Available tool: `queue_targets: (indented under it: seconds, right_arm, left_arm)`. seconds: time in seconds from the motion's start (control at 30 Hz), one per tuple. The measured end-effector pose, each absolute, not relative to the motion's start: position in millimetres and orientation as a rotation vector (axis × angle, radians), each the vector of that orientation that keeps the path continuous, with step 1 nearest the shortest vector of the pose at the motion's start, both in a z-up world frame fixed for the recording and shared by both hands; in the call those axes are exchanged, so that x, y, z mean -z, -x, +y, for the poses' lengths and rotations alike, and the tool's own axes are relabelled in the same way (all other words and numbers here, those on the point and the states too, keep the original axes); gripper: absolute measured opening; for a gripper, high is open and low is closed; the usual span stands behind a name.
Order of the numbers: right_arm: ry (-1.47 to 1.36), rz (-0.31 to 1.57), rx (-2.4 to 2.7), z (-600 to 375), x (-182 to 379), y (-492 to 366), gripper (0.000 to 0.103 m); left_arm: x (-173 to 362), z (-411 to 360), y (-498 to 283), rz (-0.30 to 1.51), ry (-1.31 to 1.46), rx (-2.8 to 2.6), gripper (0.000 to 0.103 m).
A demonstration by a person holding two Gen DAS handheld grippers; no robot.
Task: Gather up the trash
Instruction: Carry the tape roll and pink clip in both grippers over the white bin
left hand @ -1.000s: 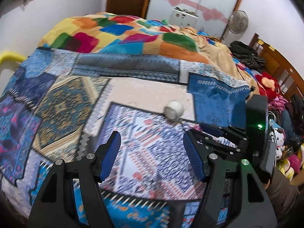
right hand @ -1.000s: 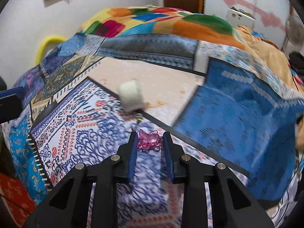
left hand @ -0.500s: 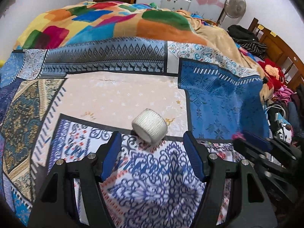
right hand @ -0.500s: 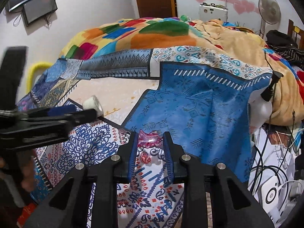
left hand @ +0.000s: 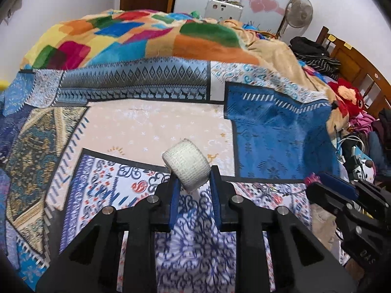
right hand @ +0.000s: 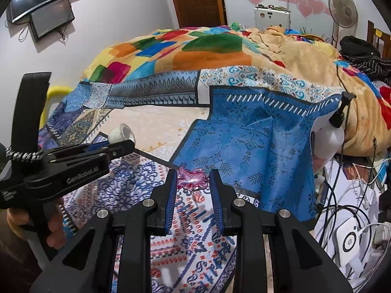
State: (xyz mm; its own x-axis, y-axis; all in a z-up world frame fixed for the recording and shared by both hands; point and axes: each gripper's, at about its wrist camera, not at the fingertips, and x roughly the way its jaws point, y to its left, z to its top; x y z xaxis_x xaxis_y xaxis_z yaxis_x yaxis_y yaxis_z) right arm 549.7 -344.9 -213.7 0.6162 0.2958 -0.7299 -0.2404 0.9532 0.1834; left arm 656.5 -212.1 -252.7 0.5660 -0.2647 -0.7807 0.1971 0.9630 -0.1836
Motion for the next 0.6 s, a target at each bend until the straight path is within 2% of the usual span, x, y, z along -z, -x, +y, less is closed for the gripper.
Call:
queue_targets:
  seconds: [0.6]
  right_arm:
    - [-0.027,0.706,-0.364,-323.5,93.9,-466.0,0.024]
  left_arm:
    - [100.3,-182.9,-516.0,0.728,0.003,0.242,0.023]
